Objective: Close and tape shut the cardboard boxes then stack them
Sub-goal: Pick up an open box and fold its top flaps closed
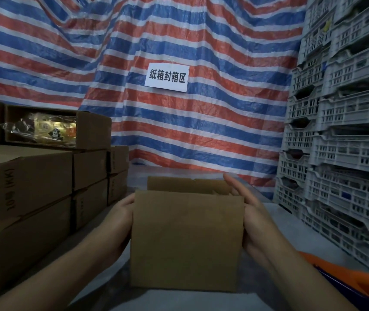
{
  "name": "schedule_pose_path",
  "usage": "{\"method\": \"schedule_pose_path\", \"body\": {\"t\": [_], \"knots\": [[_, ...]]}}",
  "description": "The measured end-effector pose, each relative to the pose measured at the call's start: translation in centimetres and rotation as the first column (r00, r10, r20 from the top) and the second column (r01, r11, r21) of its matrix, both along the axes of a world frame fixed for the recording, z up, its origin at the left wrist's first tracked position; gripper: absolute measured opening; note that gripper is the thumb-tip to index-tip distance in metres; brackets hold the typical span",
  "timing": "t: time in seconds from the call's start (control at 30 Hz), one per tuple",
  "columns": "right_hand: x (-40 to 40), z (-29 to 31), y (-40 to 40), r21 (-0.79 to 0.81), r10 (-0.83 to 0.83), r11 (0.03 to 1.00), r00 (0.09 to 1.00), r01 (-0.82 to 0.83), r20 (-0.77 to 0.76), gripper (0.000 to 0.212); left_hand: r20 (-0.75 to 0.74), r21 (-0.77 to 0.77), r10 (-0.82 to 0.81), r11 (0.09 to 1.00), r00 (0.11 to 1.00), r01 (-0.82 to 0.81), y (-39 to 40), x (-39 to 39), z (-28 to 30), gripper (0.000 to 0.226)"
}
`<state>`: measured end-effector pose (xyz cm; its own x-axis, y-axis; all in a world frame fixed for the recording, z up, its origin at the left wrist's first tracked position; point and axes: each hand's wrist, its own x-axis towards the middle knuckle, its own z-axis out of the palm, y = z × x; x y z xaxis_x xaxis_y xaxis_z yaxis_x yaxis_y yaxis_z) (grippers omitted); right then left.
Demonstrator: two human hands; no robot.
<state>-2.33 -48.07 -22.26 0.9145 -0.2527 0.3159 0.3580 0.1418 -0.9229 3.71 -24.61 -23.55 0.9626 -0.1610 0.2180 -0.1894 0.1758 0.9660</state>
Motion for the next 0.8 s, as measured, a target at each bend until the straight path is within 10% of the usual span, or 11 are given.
{"method": "schedule_pose_path", "body": {"t": [0.23,0.37,0.53,0.8], "knots": [[0.4,-1.0,0.1,-0.188,-0.225,0.962,0.966,0.200,-0.124,0.026,0.103,0.057,-0.065,0.997,0.993,0.059,0.3,-0.7,0.1,0.027],[-0.2,-0.5,0.7,-0.157,-0.200,0.973,0.962,0.172,-0.188,0.071,0.084,0.055,-0.218,0.975,0.972,0.214,1.4,-1.1,0.7,0.073],[-1.0,-0.4,-0.6,-0.147,0.026,0.989,0.997,-0.036,-0.070,0.085,0.161,0.154,-0.257,0.960,0.953,0.233,2.3,-0.6,0.3,0.068],[-0.5,-1.0,-1.1,-0.351,-0.038,0.936,0.999,0.027,-0.024,0.034,0.159,0.148,-0.145,0.982,0.977,0.122,1.6,0.0,0.6,0.022]]}}
